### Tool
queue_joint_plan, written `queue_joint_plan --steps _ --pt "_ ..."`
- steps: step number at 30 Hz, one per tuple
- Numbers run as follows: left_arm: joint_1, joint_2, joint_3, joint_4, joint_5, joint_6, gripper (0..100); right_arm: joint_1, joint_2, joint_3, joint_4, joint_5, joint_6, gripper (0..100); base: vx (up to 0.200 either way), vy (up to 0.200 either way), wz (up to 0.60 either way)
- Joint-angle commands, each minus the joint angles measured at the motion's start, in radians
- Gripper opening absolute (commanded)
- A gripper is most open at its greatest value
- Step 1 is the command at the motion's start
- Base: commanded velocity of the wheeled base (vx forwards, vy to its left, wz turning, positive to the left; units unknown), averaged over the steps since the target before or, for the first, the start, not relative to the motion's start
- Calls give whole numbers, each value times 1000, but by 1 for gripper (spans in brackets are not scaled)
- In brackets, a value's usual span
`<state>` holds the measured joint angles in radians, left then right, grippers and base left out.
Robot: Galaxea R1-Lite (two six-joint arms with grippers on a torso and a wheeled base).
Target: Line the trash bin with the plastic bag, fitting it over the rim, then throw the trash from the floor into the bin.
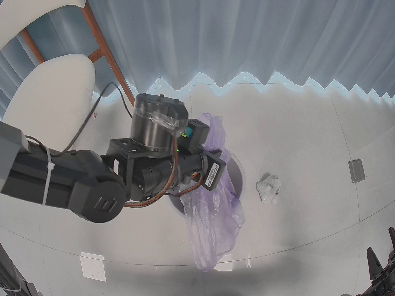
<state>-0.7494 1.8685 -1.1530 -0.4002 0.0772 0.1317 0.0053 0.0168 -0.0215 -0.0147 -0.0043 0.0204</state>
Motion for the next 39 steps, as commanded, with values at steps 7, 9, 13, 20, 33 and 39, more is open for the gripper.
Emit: queue_joint_plan --steps 7,9,13,20,33,39 --pt "-65 27 225 -112 4 209 0 220 416 -199 -33 148 280 100 0 0 0" --pt "-76 24 249 -124 6 210 0 243 502 -238 -30 161 340 100 0 0 0" --pt "-81 14 265 -126 6 207 0 265 758 -331 -48 228 474 100 0 0 0" --pt "-73 15 272 -127 7 200 0 271 1095 -449 -136 248 533 100 0 0 0" --pt "-82 29 269 -154 9 198 0 297 1508 -620 -395 240 538 100 0 0 0" --pt "-84 40 265 -158 9 198 0 309 1617 -730 -396 239 539 100 0 0 0"
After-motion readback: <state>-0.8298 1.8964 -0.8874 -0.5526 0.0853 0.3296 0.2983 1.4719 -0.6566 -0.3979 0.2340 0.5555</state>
